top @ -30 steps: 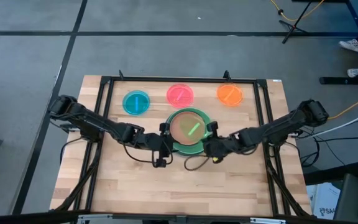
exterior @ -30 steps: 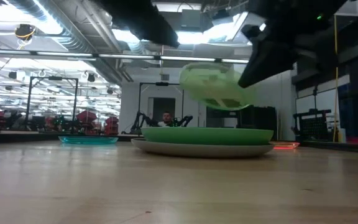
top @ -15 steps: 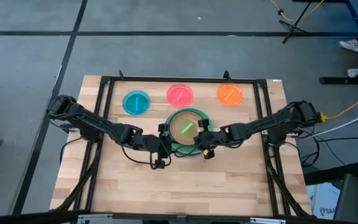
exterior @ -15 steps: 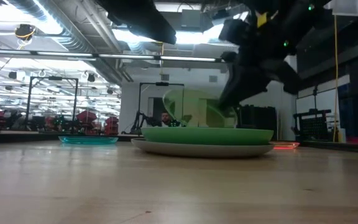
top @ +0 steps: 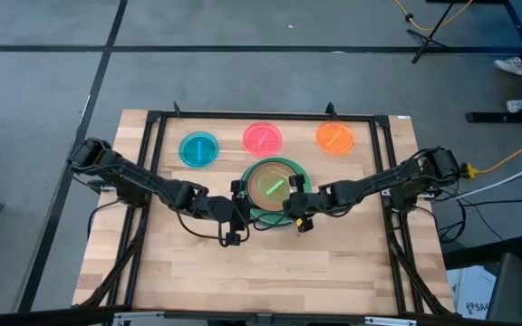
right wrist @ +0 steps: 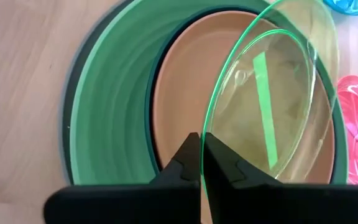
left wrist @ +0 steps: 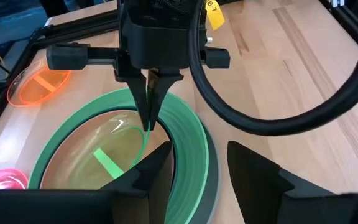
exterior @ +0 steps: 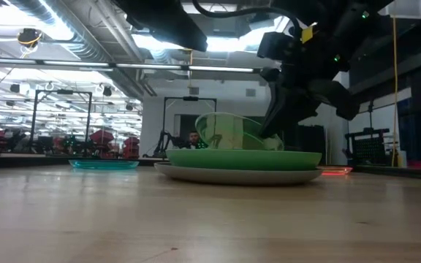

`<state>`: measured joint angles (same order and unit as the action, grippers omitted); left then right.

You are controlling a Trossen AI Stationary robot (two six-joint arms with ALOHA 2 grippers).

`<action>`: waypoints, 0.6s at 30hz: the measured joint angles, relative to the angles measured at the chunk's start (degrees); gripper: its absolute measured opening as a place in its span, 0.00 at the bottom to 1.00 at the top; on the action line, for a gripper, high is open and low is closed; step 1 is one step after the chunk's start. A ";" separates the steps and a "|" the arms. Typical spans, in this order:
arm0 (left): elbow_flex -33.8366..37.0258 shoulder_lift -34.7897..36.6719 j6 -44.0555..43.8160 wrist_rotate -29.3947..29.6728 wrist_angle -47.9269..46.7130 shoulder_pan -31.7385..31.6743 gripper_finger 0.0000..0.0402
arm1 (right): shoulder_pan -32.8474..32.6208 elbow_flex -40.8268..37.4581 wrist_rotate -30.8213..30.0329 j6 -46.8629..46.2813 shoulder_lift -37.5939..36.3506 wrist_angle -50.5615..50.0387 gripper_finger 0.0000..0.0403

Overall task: Stack plastic plates
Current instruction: Stack the green plate on top of the brown plate

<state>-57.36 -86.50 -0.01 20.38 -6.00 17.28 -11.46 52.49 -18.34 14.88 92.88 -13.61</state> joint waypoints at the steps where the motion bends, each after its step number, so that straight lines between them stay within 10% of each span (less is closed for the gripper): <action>1: 0.00 0.00 0.01 -0.01 0.00 0.00 0.37 | 0.00 0.00 0.02 -0.42 0.00 -0.02 0.00; 12: 0.00 -0.02 0.02 -0.10 -0.04 0.01 0.37 | -0.02 -0.02 -0.25 -5.58 2.92 0.78 0.01; 18: 0.00 -0.02 0.02 -0.09 -0.03 0.02 0.37 | -0.03 -0.04 -1.85 -6.72 2.97 2.37 0.18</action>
<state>-57.36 -86.52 0.01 20.29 -6.03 17.30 -11.49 52.45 -20.19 8.16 95.85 -11.23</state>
